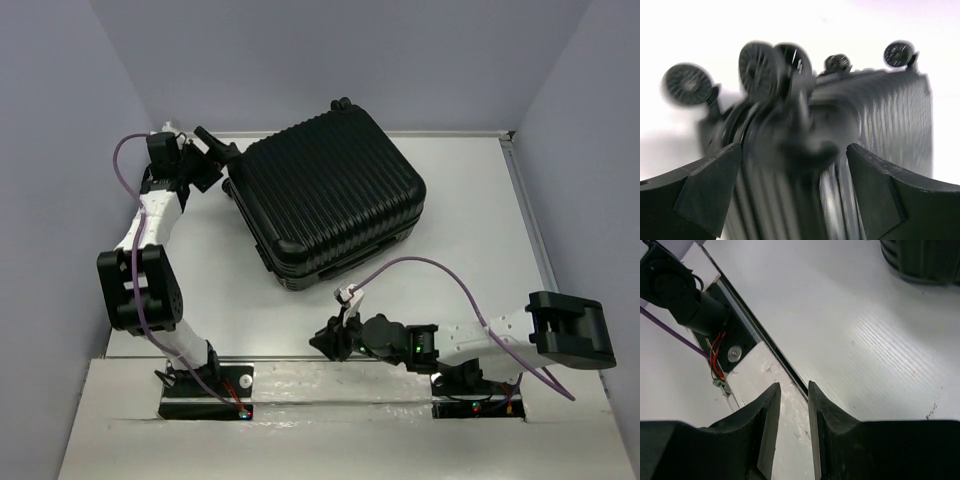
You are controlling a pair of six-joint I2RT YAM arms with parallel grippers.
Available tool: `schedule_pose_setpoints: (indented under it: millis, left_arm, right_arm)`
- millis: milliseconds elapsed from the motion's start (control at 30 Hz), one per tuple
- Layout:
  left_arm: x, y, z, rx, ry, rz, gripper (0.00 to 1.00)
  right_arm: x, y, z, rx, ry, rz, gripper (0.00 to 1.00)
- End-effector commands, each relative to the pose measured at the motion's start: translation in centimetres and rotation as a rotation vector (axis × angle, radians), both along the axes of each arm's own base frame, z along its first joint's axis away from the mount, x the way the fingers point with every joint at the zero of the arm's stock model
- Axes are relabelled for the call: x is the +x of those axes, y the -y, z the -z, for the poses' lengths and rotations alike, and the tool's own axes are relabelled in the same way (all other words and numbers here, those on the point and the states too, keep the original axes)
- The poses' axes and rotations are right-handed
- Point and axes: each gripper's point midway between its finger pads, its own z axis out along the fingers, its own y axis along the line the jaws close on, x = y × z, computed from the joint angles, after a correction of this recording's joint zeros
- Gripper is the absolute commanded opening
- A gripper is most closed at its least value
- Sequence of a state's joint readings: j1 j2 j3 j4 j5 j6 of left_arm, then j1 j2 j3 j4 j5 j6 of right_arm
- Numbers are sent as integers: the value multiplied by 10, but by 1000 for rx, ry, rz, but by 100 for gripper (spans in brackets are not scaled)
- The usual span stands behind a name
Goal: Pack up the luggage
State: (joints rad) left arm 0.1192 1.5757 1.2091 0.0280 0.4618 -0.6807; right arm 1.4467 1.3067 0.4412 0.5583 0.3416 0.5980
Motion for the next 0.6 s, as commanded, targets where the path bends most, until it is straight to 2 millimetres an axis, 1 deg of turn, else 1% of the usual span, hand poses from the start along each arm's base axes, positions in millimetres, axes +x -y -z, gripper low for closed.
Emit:
schedule_pose_setpoints:
  millis: [0,33,67,100,133,167,200,233,267,300,333,367,400,433,467,500,533,567]
  left_arm:
    - [46,15,-53,-127,171,74,97]
    - [52,16,-52,-140,169,76,97]
    - [61,17,-58,-156,181,77,98]
    - [67,17,-56,-156,181,79,97]
    - [75,19,-44,-169,158,82,97]
    - [82,20,-50,-169,176,84,97]
    - [86,21,-47,-172,172,86,96]
    - [92,25,-38,-184,151,89,95]
    - [96,26,-36,-191,148,90,95]
    - [101,27,-41,-195,163,91,94]
    - [106,29,-36,-212,153,89,93]
    - [109,30,-34,-220,152,88,91]
    - [113,31,-38,-230,162,92,89]
    - [116,32,-38,-240,173,97,84]
    - [118,35,-42,-256,179,99,80]
    - [120,35,-45,-259,194,100,59]
    - [120,34,-47,-260,201,99,47]
    - [119,33,-47,-255,203,94,37]
  right_arm:
    - [-11,8,6,7,-61,-27,36]
    - [-12,9,8,5,-67,-32,36]
    - [-15,9,9,5,-77,-41,37]
    - [-16,9,11,3,-85,-44,37]
    - [-17,10,13,0,-89,-45,37]
    - [-19,11,16,-1,-101,-51,38]
    - [-18,11,17,2,-105,-46,38]
    - [-18,12,19,0,-110,-40,40]
    - [-16,13,20,0,-109,-25,42]
    - [-14,14,21,-3,-109,-16,45]
    - [-13,16,21,-11,-108,-5,52]
    - [-11,18,24,-21,-108,10,56]
    - [-7,19,22,-18,-108,38,59]
    - [-4,21,23,-22,-108,53,64]
    - [1,26,25,-40,-100,91,66]
    - [5,29,22,-32,-109,120,68]
    - [8,32,22,-36,-107,142,68]
    - [13,38,24,-58,-105,173,68]
